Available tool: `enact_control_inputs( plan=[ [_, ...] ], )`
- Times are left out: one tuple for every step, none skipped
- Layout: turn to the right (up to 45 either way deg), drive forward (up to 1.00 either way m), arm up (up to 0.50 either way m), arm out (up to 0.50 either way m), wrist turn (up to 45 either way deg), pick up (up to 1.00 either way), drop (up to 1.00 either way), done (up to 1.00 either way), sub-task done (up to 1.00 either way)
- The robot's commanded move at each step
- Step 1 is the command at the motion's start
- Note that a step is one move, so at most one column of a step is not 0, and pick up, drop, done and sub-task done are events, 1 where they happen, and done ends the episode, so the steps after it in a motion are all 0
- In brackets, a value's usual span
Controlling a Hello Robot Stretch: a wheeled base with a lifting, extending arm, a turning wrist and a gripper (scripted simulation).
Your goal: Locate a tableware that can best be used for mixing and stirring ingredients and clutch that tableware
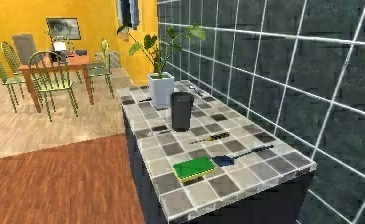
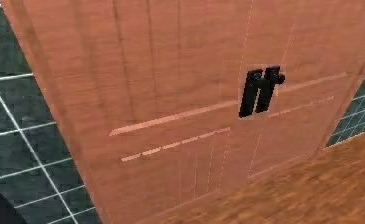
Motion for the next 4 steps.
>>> enact_control_inputs(
  plan=[
    [33.0, 0.0, 0.0, 0.0, 0.0, 0.0, 0.0, 0.0, 0.0],
    [0.0, 0.35, 0.0, 0.0, 0.0, 0.0, 0.0, 0.0, 0.0],
    [-45.0, 0.0, 0.0, 0.0, 0.0, 0.0, 0.0, 0.0, 0.0],
    [-45.0, 0.0, 0.0, 0.0, 0.0, 0.0, 0.0, 0.0, 0.0]
  ],
)
